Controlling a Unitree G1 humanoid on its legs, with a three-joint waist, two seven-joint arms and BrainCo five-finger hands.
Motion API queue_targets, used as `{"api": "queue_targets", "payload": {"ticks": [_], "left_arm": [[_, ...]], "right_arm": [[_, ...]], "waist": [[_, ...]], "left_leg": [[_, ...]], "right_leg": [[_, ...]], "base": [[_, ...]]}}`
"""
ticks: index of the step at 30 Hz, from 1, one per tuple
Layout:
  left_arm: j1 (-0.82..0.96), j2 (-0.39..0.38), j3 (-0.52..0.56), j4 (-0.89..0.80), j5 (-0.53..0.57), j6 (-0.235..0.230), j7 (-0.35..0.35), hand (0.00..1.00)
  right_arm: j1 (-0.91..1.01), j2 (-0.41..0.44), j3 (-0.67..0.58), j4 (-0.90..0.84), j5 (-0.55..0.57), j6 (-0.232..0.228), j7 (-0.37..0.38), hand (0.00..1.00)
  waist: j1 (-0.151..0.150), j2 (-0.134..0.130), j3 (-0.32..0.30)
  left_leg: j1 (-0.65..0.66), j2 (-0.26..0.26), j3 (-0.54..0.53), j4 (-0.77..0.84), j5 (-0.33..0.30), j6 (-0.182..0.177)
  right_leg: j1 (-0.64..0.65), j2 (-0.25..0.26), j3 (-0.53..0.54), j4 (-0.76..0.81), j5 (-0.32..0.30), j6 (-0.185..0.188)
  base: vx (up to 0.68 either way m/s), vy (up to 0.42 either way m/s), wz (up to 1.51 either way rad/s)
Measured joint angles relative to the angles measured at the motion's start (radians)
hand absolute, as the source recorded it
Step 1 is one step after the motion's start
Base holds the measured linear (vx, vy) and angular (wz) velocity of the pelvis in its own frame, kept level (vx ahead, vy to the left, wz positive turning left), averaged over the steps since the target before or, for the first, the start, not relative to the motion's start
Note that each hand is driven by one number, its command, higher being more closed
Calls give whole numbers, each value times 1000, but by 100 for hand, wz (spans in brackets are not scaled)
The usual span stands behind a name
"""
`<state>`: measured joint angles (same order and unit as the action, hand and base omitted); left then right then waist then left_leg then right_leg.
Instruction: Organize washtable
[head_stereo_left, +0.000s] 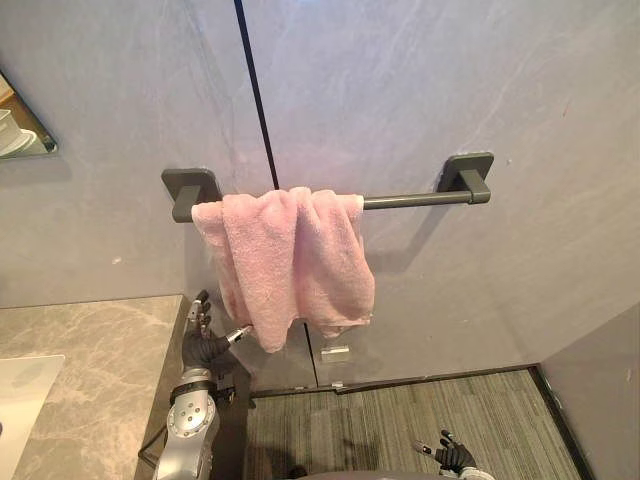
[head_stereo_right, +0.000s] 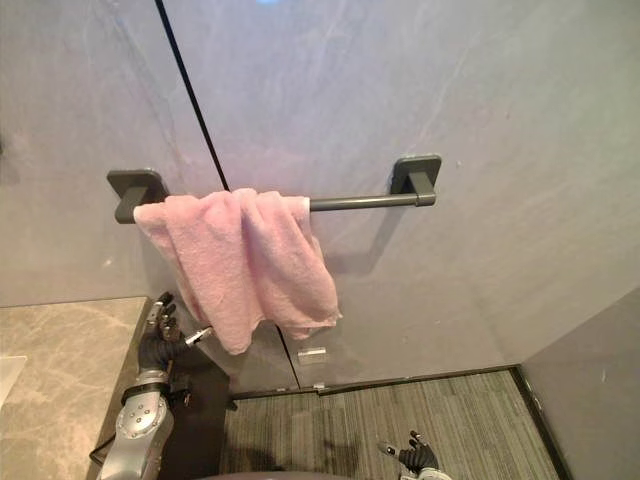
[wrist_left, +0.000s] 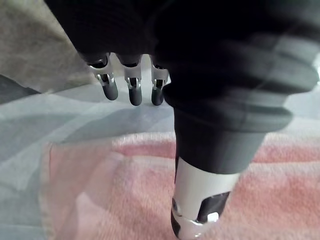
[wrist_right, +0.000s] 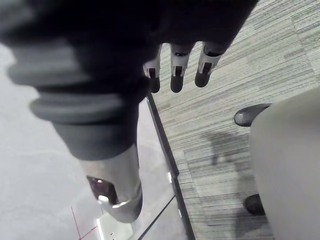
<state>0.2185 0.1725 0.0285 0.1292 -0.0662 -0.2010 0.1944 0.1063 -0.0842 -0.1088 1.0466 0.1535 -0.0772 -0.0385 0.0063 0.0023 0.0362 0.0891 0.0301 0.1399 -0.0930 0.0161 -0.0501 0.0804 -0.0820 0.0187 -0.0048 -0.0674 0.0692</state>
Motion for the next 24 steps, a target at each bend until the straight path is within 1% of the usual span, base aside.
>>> {"api": "queue_targets", "payload": {"ticks": [2, 4, 6, 7, 9, 16, 24], "left_arm": [[0, 0, -15, 1, 1, 0, -2, 0], [1, 1, -28, 3, 3, 0, -19, 0], [0, 10, -47, 4, 15, 1, -22, 0], [0, 15, -62, 4, 24, 1, -24, 100], [-6, 18, -77, 5, 42, 1, -40, 100], [-49, 28, -90, 43, 64, 1, -39, 100], [-64, 32, -86, 49, 69, 1, -33, 100]], "right_arm": [[0, 0, 0, 0, 0, 0, 0, 0], [0, 0, 1, 0, -1, 0, 0, 0], [-1, 0, 1, 0, -1, 0, 0, 0], [-2, 0, 1, 0, -5, 0, 0, 0], [-2, 0, 2, 0, -7, 0, 0, 0], [-7, -1, 2, -1, -7, 0, 0, 0], [-5, -4, 2, -1, -7, -1, 0, 0]], "waist": [[-1, 0, 0], [-2, 0, 0], [-11, 0, 0], [-19, 0, -1], [-24, -1, -3], [-47, 0, -4], [-47, -1, -4]], "left_leg": [[0, 0, 0, 0, 0, 0], [0, -1, 0, 0, 0, 0], [0, -2, 0, 0, 0, 0], [0, -2, 0, 0, 0, 0], [0, -2, 1, 0, 0, 1], [0, -2, 1, 0, 0, 1], [1, 0, 1, 0, 0, 1]], "right_leg": [[-2, 0, 3, 0, 1, 1], [-4, 0, 8, 0, 4, 1], [-5, 0, 10, 0, 4, 2], [-5, -1, 10, 0, 5, 2], [-9, 0, 12, -1, 8, 2], [-10, 0, 29, -20, 27, 2], [-10, 1, 35, -27, 35, 3]], "base": [[-40, -21, -5], [-32, -21, -6], [-13, -12, -2], [-24, -25, -3], [-19, -29, -12], [-21, -29, -10], [-41, -34, -2]]}}
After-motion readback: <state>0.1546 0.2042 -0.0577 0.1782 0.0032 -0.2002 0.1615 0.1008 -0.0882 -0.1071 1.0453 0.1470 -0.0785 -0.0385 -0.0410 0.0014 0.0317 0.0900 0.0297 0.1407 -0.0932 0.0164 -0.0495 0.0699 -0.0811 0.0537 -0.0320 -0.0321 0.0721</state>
